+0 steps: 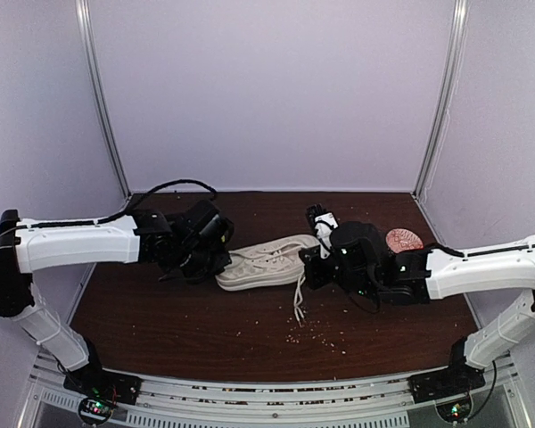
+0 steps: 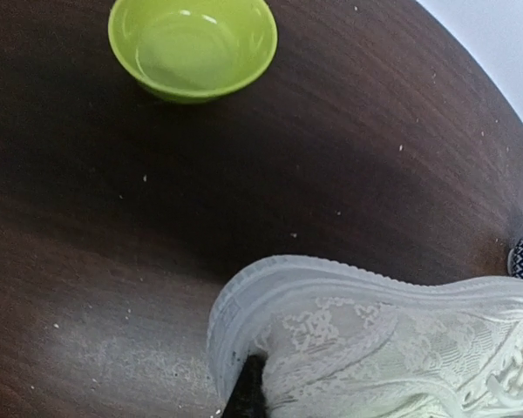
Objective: Tie the shoes
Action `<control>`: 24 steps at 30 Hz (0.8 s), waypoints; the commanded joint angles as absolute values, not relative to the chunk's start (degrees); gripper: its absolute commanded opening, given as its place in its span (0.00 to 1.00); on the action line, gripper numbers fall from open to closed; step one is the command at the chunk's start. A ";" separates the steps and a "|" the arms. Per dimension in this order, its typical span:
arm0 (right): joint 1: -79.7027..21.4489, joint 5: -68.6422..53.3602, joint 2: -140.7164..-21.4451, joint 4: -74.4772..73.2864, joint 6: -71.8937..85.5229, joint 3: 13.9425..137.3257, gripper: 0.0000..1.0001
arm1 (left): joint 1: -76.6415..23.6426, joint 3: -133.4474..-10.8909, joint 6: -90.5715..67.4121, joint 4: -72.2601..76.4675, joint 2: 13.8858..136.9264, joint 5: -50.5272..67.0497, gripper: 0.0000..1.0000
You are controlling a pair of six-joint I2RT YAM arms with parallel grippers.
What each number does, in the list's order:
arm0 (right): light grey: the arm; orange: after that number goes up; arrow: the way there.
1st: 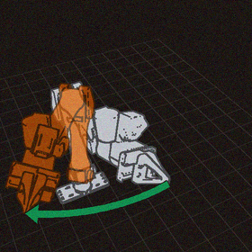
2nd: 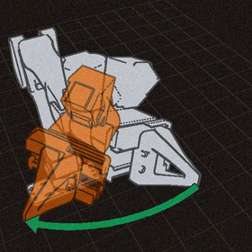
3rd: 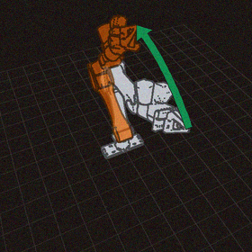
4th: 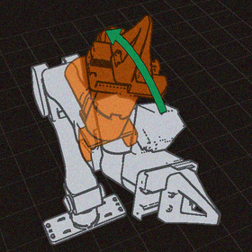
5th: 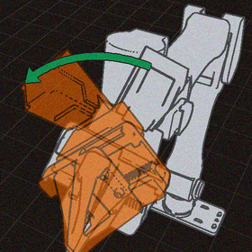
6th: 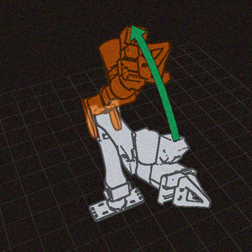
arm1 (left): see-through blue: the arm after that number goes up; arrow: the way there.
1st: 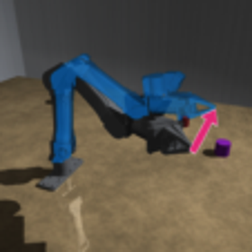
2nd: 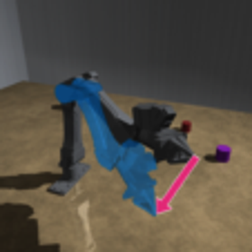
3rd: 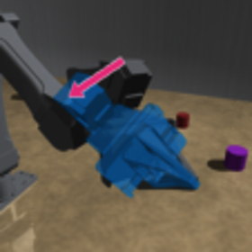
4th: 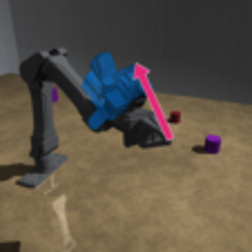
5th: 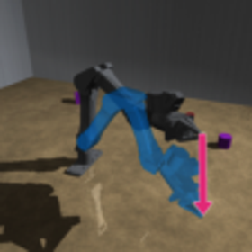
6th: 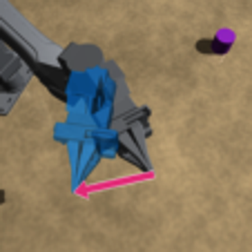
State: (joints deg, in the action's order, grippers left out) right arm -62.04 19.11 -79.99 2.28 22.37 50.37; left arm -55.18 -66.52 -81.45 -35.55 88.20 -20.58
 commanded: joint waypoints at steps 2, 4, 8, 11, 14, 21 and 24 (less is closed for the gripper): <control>-57.36 13.47 -85.75 -4.53 26.95 51.72 0.00 | -58.36 -64.24 -86.03 -23.65 89.83 -13.08 0.17; -56.74 12.47 -86.44 -4.77 26.91 51.65 0.00 | -58.87 -63.66 -84.93 -21.76 90.69 -9.53 0.48; -56.01 11.93 -85.05 -5.83 26.72 50.78 0.00 | -59.76 -63.03 -80.13 -21.50 90.00 -6.59 0.77; -55.58 10.94 -83.88 -7.91 27.03 50.03 0.00 | -59.77 -61.18 -73.48 -20.44 87.11 -7.38 0.83; -55.49 9.50 -82.80 -9.73 28.20 49.20 0.00 | -57.73 -61.22 -60.94 -18.65 86.73 -4.50 0.88; -55.47 3.99 -80.28 -11.31 32.17 47.19 0.00 | -54.76 -61.84 -45.40 -15.08 92.35 1.34 0.89; -55.47 3.46 -78.96 -10.92 33.50 46.34 0.00 | -54.75 -58.57 -44.46 -8.29 92.77 5.05 0.88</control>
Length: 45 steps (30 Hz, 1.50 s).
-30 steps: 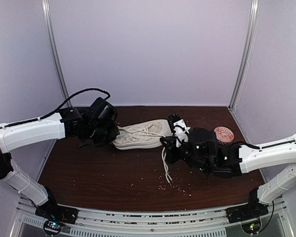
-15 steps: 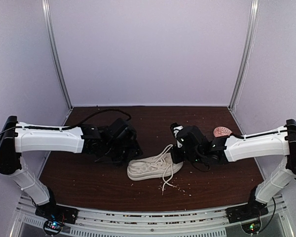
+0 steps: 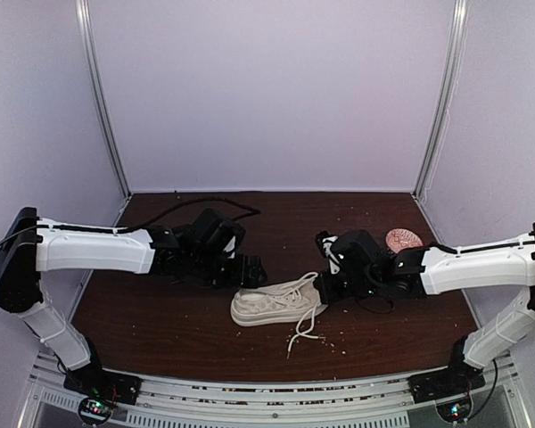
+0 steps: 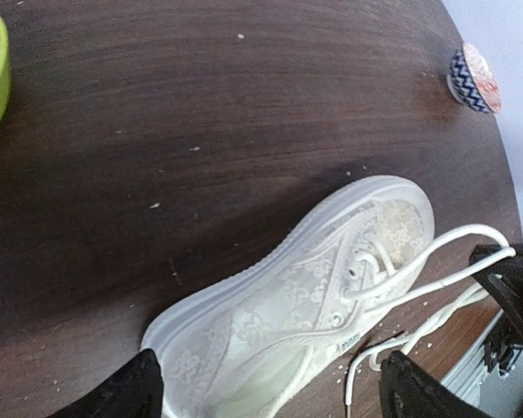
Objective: Tie the shoes
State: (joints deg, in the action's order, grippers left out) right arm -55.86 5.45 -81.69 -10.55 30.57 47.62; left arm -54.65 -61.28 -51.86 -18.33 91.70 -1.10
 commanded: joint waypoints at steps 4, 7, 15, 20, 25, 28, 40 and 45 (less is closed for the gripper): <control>-55.51 2.74 -78.06 -9.97 34.10 46.19 0.00 | -55.03 -54.34 -45.80 0.50 94.17 13.25 0.87; -55.50 2.03 -78.34 -9.17 33.43 46.91 0.00 | -56.32 -52.27 -48.32 1.98 95.83 14.06 0.85; -55.47 0.98 -80.25 -8.65 31.91 50.59 0.00 | -60.90 -51.80 -53.62 2.46 95.95 15.38 0.85; -55.47 -0.08 -81.03 -8.87 31.56 51.36 0.00 | -61.61 -53.34 -52.32 -2.57 92.13 12.09 0.85; -55.47 -2.51 -80.77 -8.12 29.79 50.86 0.00 | -61.55 -54.18 -45.57 -8.06 85.85 1.53 0.89; -55.47 -3.71 -81.22 -8.17 28.57 51.50 0.00 | -60.98 -53.19 -39.53 -7.38 85.41 -3.06 0.89; -55.46 -5.00 -86.14 -6.27 29.82 54.37 0.00 | -56.34 -43.96 -49.52 7.54 92.08 11.91 0.88; -55.50 -5.28 -86.33 -5.16 30.29 54.18 0.03 | -56.66 -39.25 -55.47 16.61 94.62 17.58 0.88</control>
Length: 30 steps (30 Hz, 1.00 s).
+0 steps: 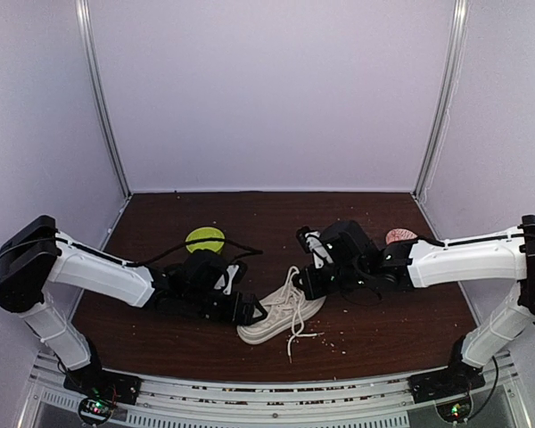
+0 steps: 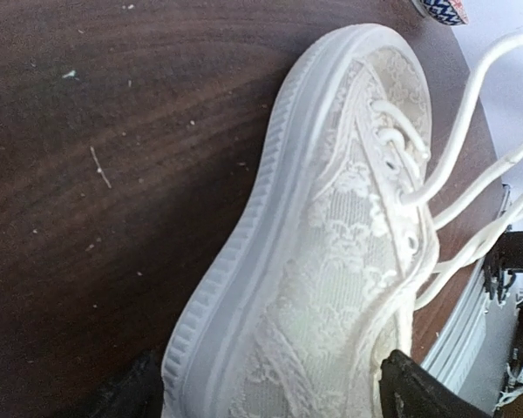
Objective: Tie the shoes
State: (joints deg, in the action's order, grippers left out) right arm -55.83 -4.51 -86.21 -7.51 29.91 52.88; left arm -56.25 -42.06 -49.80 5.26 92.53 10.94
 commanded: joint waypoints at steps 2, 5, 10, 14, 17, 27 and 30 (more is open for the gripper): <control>-55.51 -5.13 -86.32 -5.24 30.06 54.21 0.03 | -57.55 -38.47 -57.18 19.79 95.67 19.65 0.88; -55.46 -4.68 -86.26 -5.68 29.53 54.12 0.04 | -59.36 -40.24 -57.81 19.93 97.24 22.52 0.88; -55.49 -4.89 -86.18 -6.11 28.60 54.14 0.04 | -60.60 -42.45 -55.31 14.61 94.72 22.03 0.88; -55.54 -3.68 -86.31 -6.81 27.85 54.45 0.05 | -60.39 -43.69 -49.92 3.28 89.69 12.94 0.89; -54.78 1.94 -85.38 -9.55 28.93 54.58 0.09 | -60.29 -45.14 -46.42 -1.80 86.24 7.72 0.90; -44.77 5.33 -75.55 -14.12 28.92 47.71 0.41 | -60.16 -54.35 -37.42 1.21 92.45 8.59 0.88; -44.69 1.26 -70.89 -13.87 28.94 43.53 0.47 | -59.70 -59.22 -36.16 0.93 97.06 11.39 0.84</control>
